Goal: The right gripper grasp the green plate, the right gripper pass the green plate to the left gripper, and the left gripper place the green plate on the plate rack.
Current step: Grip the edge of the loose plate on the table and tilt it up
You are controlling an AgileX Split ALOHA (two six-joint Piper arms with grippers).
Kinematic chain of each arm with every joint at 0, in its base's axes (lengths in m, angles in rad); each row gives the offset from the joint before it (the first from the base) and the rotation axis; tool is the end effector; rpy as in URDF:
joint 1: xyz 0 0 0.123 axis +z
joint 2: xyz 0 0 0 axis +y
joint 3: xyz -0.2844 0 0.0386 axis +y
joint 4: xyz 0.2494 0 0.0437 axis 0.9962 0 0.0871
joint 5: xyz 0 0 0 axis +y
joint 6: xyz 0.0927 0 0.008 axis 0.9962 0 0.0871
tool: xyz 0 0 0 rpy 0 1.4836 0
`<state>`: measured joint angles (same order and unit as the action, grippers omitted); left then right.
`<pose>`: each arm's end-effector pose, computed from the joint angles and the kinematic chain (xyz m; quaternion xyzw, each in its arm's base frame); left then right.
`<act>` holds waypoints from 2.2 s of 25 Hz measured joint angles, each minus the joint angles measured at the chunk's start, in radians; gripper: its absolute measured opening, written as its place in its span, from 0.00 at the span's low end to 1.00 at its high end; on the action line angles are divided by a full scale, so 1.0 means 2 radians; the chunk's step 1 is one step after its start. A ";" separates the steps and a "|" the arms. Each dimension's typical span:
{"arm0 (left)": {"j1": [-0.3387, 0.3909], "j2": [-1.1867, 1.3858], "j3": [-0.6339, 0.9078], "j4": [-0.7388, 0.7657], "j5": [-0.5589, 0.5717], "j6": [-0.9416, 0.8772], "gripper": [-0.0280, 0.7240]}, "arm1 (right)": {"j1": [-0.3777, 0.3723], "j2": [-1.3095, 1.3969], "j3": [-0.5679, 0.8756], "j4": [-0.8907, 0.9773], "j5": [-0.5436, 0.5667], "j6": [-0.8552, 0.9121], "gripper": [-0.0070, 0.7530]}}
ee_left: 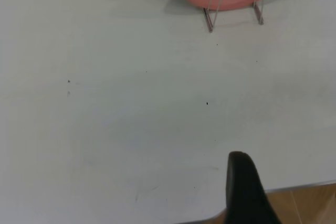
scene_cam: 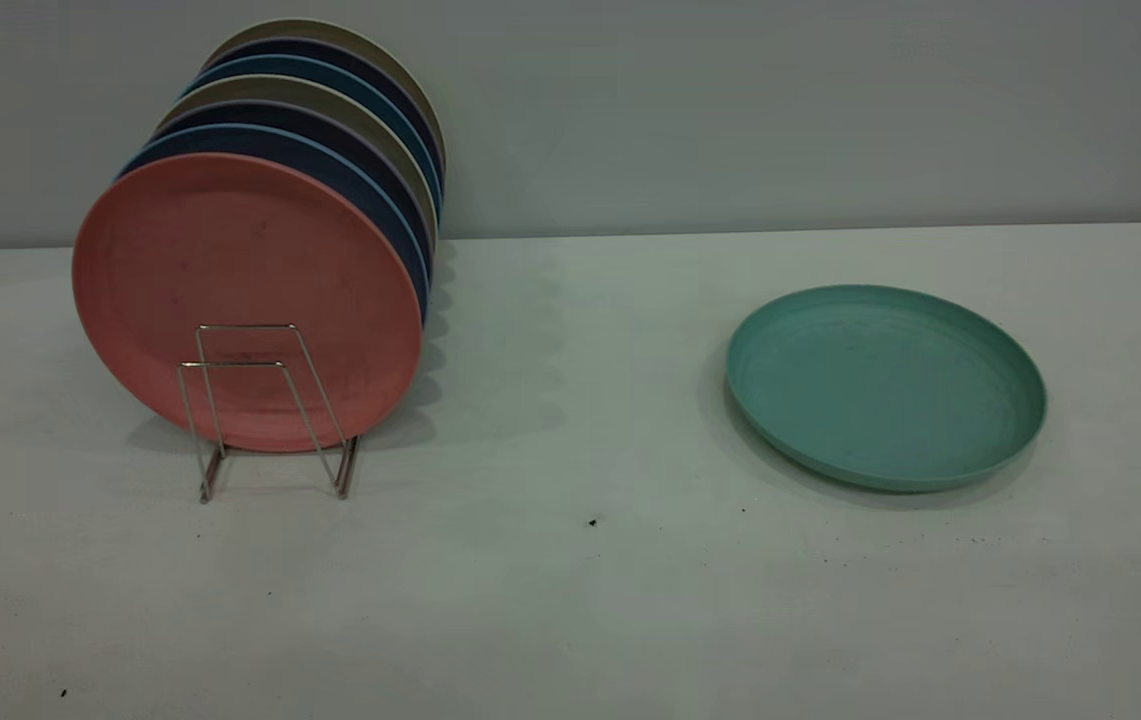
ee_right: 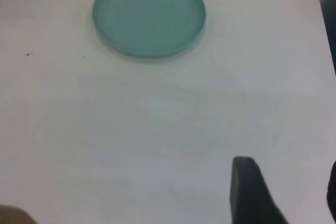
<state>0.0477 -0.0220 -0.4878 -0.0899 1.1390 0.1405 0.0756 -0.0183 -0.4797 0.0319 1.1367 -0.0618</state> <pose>-0.0090 -0.0080 0.2674 0.0440 0.8686 0.0016 0.4935 -0.0078 0.0021 0.2651 -0.0611 0.8707 0.0193 0.4877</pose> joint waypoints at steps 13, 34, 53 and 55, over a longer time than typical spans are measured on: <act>0.000 0.000 0.000 0.000 0.000 0.000 0.63 | 0.000 0.000 0.000 0.000 0.000 0.000 0.50; 0.000 0.000 0.000 0.000 0.000 0.000 0.63 | 0.000 0.000 0.000 0.000 0.000 0.000 0.50; 0.000 0.256 -0.112 0.031 -0.118 -0.016 0.76 | 0.000 0.295 -0.083 0.065 -0.120 -0.022 0.72; 0.000 0.308 -0.128 0.026 -0.146 -0.015 0.77 | 0.000 0.354 -0.099 0.080 -0.142 -0.051 0.72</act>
<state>0.0477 0.5948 -0.7442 -0.0370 0.8477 0.1103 0.0756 0.6902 -0.6786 0.1920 0.8528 -0.1641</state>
